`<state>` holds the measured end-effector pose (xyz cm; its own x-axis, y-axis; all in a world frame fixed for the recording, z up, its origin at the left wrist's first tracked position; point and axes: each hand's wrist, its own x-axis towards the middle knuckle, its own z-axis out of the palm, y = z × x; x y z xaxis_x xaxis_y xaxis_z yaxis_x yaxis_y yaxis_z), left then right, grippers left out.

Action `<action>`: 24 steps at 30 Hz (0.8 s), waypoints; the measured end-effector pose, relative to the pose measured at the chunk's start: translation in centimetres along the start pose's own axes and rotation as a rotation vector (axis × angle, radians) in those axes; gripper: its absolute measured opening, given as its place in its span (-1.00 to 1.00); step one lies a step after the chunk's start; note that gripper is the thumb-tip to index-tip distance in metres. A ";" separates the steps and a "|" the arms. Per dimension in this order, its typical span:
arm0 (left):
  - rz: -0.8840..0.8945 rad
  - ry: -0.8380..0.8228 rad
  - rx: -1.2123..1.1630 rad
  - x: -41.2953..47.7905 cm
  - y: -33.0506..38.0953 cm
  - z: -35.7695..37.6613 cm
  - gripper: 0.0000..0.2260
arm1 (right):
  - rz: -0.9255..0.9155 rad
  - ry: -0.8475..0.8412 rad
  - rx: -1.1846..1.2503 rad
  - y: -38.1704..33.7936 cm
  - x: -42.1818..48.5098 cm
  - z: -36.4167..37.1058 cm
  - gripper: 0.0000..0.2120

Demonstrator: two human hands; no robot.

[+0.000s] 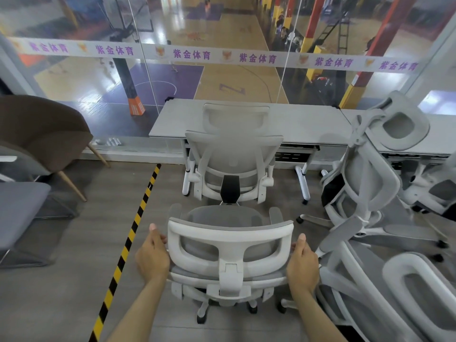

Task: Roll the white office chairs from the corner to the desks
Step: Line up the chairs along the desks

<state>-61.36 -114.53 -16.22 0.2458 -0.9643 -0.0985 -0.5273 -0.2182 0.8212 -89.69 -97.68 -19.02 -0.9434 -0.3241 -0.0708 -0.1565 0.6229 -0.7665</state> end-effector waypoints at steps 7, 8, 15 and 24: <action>0.017 -0.019 -0.031 1.4 2.0 2.0 -0.38 | -0.034 0.024 -0.081 0.0 2.5 0.8 -0.36; 0.015 -0.016 -0.042 1.5 2.0 2.4 -0.37 | -0.037 0.026 -0.075 -0.1 3.0 0.9 -0.39; -0.007 0.008 -0.088 0.8 2.9 4.2 -0.40 | -0.003 0.015 -0.001 1.3 6.8 1.6 -0.26; 0.023 -0.201 -0.050 0.3 2.9 2.2 -0.60 | -0.104 -0.085 0.006 1.6 6.6 0.2 -0.46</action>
<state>-64.59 -115.77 -15.11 0.0637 -0.9806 -0.1852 -0.4891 -0.1925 0.8507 -96.08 -98.98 -20.80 -0.8936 -0.4466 -0.0443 -0.2507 0.5787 -0.7761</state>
